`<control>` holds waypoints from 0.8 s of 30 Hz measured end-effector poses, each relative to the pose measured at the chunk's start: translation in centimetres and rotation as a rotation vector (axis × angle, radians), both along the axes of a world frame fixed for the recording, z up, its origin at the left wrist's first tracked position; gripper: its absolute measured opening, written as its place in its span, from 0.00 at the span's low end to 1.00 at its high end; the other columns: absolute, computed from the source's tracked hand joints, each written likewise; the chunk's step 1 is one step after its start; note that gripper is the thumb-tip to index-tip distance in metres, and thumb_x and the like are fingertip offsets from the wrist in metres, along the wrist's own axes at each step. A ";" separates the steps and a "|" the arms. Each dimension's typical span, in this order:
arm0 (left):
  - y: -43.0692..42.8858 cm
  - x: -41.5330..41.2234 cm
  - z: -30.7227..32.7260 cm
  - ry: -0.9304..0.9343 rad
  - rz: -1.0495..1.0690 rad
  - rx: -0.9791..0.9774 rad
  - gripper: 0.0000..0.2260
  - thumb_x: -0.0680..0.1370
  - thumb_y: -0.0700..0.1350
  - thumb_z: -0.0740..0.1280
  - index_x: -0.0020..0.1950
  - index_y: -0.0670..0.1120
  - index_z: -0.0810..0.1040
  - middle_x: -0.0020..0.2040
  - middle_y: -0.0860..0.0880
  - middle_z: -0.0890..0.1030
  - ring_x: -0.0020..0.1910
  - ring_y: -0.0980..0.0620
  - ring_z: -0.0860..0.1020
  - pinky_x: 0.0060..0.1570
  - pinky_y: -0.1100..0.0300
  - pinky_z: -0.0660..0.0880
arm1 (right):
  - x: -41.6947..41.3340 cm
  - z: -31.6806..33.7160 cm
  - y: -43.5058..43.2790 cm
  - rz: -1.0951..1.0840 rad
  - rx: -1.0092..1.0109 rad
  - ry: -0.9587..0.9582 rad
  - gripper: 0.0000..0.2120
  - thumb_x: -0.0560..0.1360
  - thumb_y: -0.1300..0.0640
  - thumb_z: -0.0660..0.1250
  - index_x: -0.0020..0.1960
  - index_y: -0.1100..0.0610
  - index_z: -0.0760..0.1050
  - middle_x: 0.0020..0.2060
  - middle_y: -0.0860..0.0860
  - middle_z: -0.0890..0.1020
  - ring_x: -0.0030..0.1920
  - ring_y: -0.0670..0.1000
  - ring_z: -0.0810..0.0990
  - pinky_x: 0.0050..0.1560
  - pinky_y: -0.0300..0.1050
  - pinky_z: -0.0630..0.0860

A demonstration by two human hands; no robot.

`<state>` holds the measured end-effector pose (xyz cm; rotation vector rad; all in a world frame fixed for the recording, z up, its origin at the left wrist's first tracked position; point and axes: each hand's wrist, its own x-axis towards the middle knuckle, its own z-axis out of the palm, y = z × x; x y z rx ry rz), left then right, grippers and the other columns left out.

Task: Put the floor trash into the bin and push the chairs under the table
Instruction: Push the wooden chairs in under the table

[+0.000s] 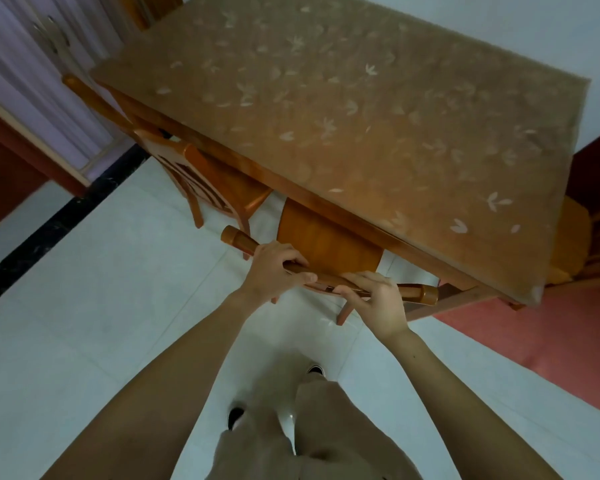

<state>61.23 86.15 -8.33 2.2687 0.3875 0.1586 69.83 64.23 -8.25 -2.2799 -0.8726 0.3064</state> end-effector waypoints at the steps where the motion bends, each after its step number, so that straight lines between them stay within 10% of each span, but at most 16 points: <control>1: -0.2 -0.2 0.1 -0.022 -0.005 0.004 0.12 0.69 0.64 0.69 0.43 0.57 0.80 0.40 0.61 0.80 0.45 0.57 0.76 0.53 0.50 0.72 | -0.1 0.0 0.0 -0.019 0.001 0.026 0.19 0.75 0.37 0.64 0.55 0.48 0.83 0.47 0.43 0.84 0.47 0.47 0.79 0.50 0.54 0.76; 17: 4.4 -2.2 0.2 -0.009 -0.217 -0.148 0.11 0.70 0.47 0.76 0.52 0.52 0.84 0.48 0.58 0.81 0.52 0.57 0.76 0.52 0.63 0.71 | -6.0 1.7 2.8 -0.505 0.083 0.291 0.13 0.72 0.53 0.74 0.56 0.55 0.83 0.50 0.46 0.81 0.54 0.48 0.78 0.62 0.51 0.75; 24: 6.8 -2.3 0.3 0.025 -0.349 -0.154 0.09 0.70 0.48 0.76 0.49 0.53 0.84 0.45 0.61 0.80 0.51 0.58 0.76 0.54 0.48 0.74 | -9.6 2.1 4.7 -0.576 0.164 0.250 0.06 0.73 0.60 0.73 0.49 0.51 0.83 0.38 0.39 0.79 0.44 0.35 0.77 0.46 0.24 0.69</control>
